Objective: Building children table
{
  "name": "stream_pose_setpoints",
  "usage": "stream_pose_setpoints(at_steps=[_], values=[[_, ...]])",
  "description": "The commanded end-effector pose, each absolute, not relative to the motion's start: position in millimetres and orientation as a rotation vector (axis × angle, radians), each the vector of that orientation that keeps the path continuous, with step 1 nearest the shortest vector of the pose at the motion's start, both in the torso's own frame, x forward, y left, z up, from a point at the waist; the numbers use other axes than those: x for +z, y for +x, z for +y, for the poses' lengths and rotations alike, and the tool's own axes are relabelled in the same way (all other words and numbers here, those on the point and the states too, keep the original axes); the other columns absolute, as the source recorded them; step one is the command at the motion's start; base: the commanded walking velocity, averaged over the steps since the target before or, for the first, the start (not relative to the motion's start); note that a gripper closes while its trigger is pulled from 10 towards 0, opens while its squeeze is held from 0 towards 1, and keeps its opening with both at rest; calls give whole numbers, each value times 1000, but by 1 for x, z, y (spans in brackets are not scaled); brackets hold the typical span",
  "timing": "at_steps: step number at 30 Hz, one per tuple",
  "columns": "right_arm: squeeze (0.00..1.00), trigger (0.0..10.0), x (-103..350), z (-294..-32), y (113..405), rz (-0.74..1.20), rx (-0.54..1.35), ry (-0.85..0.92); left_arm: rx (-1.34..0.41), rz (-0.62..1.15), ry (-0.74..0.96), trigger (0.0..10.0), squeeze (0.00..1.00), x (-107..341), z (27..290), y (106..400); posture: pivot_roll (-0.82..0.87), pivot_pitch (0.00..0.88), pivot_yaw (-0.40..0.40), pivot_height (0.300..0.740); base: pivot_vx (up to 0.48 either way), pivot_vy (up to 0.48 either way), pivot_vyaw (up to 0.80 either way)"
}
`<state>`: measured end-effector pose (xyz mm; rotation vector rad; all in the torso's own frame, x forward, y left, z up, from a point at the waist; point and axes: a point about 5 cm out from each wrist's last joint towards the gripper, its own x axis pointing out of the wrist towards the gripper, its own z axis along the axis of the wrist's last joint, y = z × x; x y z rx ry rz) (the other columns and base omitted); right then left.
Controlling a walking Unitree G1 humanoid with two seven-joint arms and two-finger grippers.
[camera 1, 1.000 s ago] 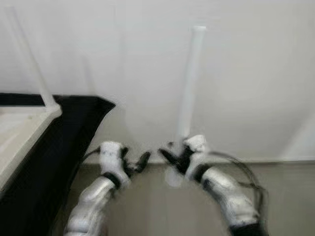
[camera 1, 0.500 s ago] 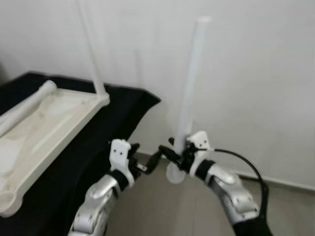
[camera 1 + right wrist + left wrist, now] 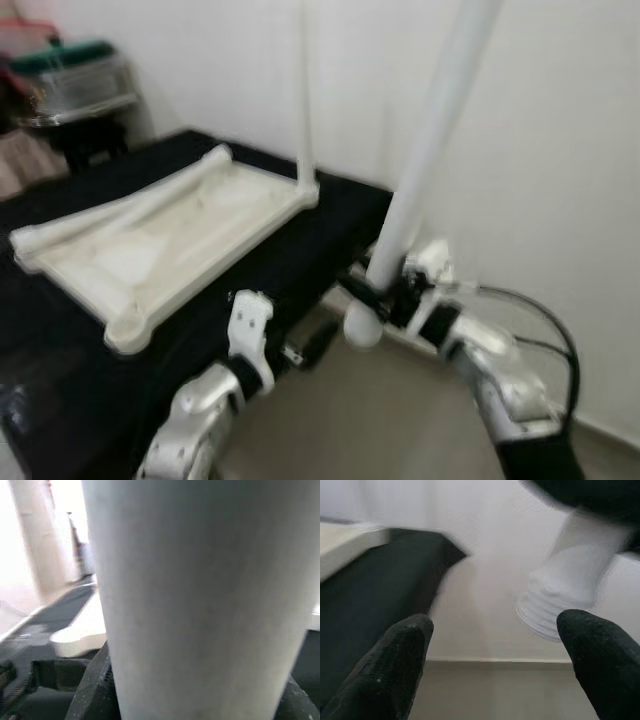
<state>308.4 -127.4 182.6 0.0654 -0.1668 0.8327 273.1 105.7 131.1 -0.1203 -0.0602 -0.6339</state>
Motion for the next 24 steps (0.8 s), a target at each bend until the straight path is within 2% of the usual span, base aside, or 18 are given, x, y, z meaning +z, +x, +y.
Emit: stream_pose_setpoints(at_steps=[1, 9, 22, 24], values=[[0, 10000, 187, -124, 307, -179, 854, 58, -611, -71, -113, 10000, 0, 133, 109, 274, -144, 40, -3, 740, 0, 0, 794], [0, 10000, 181, -124, 311, -149, 803, 43, -463, -74, -150, 10000, 0, 133, 120, 277, -152, 43, -9, 740, 0, 0, 796], [0, 10000, 173, -112, 307, -130, 824, 59, -402, -50, -179, 10000, 0, 128, 126, 279, -144, 43, -1, 740, 0, 0, 797], [0, 10000, 173, -112, 309, -137, 804, 65, -396, -46, -183, 10000, 0, 127, 126, 280, -144, 42, -1, 740, 0, 0, 0]])
